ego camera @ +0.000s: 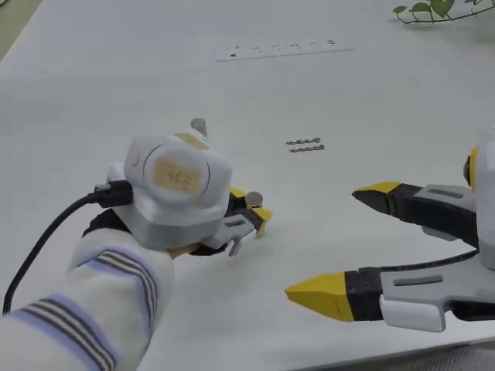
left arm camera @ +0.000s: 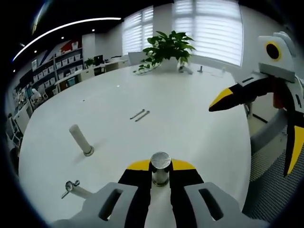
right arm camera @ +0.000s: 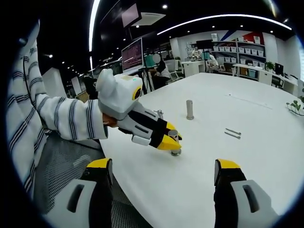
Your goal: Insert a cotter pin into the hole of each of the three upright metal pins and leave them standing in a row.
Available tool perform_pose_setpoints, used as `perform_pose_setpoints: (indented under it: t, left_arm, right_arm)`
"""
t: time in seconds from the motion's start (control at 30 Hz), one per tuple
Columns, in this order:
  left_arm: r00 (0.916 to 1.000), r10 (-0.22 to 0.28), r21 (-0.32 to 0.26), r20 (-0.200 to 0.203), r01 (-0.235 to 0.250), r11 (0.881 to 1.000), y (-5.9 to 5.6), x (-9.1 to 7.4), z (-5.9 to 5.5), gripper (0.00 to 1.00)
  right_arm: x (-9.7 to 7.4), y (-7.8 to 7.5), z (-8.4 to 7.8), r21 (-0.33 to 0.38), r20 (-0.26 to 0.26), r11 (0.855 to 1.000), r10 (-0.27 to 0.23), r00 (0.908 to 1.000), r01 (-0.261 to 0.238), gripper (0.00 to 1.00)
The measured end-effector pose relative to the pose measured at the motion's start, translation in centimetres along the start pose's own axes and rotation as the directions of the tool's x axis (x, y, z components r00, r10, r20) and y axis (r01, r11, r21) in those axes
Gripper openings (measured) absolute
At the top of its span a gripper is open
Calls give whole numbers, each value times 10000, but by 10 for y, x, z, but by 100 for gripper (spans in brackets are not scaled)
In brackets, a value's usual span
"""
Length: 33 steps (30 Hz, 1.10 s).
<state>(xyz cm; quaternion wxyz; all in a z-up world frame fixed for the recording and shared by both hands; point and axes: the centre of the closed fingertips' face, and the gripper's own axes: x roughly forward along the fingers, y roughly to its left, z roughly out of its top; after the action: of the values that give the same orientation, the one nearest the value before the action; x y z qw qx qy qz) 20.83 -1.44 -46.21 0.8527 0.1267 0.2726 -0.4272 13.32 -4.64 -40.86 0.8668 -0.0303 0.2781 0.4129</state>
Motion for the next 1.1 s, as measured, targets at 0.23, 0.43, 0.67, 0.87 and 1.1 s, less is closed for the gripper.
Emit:
perform_pose_setpoints:
  t: [0.23, 0.43, 0.67, 0.87, 1.1]
  left_arm:
    - [9999, -120, -26, -66, 120, 9999, -1, -3, -1, 10]
    - [9993, -362, 74, 76, 361, 9993, -3, -14, 5, 12]
    - [9939, -1048, -26, 338, 1050, 9945, -9, -50, 9, 28]
    - [9846, -1444, -352, 984, 1485, 9883, -17, -83, 9, 35]
    - [9796, -1257, -937, 1567, 1414, 9855, -21, -104, 4, 64]
  right_arm:
    - [0, 2, 1, -13, 51, 10000, 64, 10000, -64, 87]
    - [-1, 4, 3, -138, 32, 9998, 141, 9999, -140, 87]
    - [1, 5, -1, -332, -188, 9990, 291, 9994, -297, 86]
    - [3, 3, -4, -410, -371, 9980, 461, 9982, -476, 85]
    - [1, -5, -5, -581, -668, 9965, 559, 9962, -599, 85]
